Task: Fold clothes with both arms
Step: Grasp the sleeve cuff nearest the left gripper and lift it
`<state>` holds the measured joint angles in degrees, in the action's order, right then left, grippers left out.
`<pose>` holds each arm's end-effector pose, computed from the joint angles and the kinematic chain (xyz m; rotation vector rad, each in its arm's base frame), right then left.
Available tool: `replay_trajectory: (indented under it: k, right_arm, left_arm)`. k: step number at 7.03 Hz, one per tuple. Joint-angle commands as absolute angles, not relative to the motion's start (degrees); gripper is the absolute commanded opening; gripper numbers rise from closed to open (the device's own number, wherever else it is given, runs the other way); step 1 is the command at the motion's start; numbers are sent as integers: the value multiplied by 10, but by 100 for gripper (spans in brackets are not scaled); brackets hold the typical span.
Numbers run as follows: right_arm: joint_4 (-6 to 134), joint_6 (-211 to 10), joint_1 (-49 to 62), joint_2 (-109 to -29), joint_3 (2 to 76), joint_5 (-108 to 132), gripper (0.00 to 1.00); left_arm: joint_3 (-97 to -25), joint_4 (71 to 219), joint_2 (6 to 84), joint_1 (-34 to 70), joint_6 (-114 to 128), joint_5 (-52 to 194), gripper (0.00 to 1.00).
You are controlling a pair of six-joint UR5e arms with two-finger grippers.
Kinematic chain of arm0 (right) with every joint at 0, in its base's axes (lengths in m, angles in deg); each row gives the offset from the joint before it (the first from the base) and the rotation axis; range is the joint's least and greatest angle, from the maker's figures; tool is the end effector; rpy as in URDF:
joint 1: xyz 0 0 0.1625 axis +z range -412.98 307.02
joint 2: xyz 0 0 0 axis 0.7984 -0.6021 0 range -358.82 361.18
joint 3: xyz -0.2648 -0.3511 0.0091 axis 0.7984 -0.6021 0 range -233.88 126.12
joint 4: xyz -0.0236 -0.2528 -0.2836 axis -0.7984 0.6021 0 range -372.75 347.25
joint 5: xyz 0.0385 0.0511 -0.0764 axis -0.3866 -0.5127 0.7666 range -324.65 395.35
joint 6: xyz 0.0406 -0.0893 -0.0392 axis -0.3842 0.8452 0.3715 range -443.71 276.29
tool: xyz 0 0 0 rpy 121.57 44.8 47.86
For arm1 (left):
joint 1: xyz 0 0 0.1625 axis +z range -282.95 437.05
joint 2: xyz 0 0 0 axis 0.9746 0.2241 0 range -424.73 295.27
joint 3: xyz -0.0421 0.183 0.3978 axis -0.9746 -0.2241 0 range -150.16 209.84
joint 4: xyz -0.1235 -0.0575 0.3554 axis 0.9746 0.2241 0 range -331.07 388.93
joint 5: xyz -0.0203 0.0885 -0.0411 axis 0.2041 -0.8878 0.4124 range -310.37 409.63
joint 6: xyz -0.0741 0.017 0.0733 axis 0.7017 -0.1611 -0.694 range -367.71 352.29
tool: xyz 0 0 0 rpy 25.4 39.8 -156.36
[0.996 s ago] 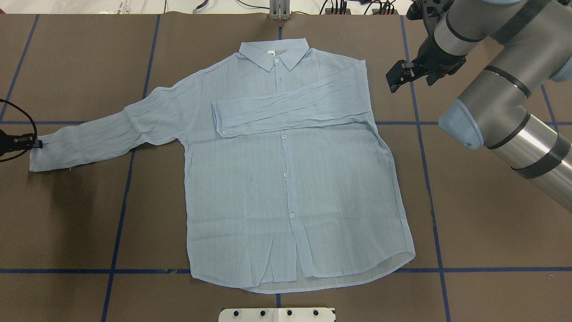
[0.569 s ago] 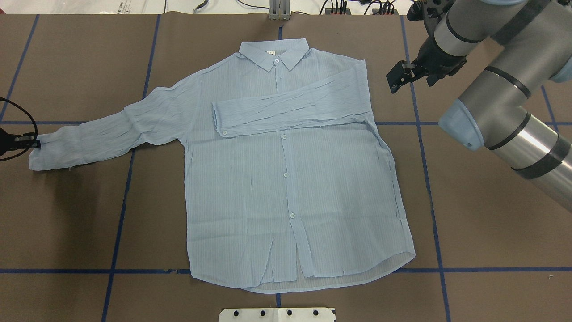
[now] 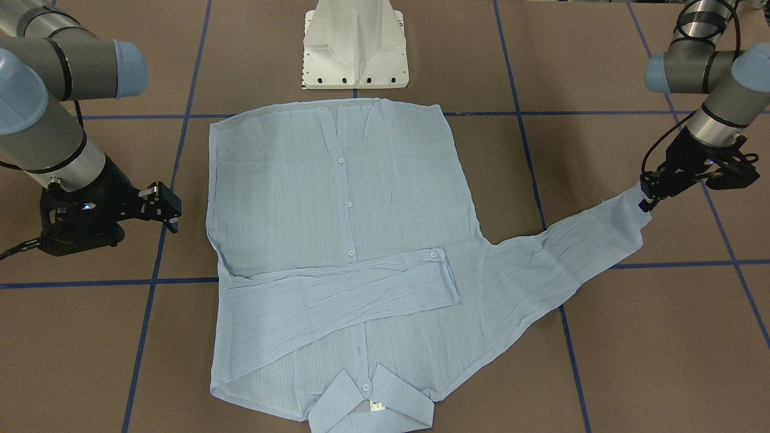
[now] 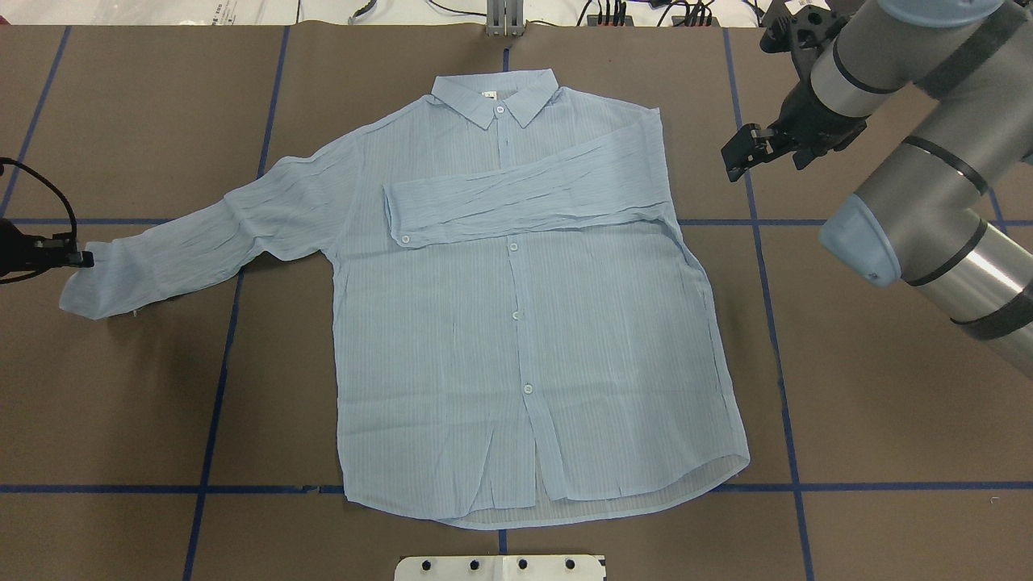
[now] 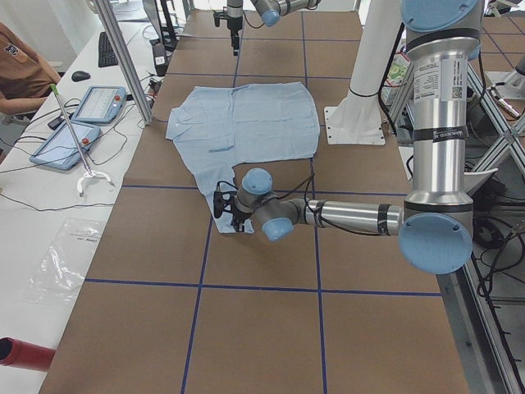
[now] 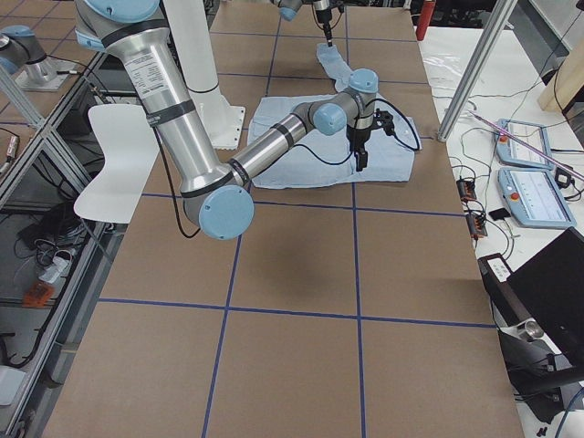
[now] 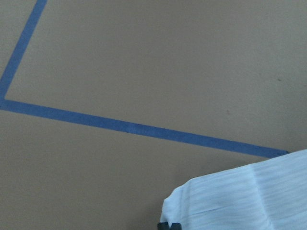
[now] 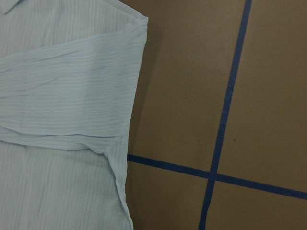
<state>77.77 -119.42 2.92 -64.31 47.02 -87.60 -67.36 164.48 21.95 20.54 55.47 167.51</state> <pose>-0.2766 -0.5439 0.3719 0.1666 -0.7951 -0.1486 0.1872 -0.4349 0.5626 0.2217 0.9357 -0.2679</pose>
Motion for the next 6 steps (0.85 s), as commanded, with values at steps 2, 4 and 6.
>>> replay_trajectory:
  k: [2,4,6]
  right_arm:
    - [723,-1183,41,-743,506,-874,100]
    - [593,-1183,45,-842,505,-874,100]
    - [578,-1183,49,-856,504,-876,100]
  left_arm:
    - [-825,1261,403,202,562,1681,0]
    - [-829,1124,545,199,631,1715,0]
    - [-823,1159,612,199,771,1796,0]
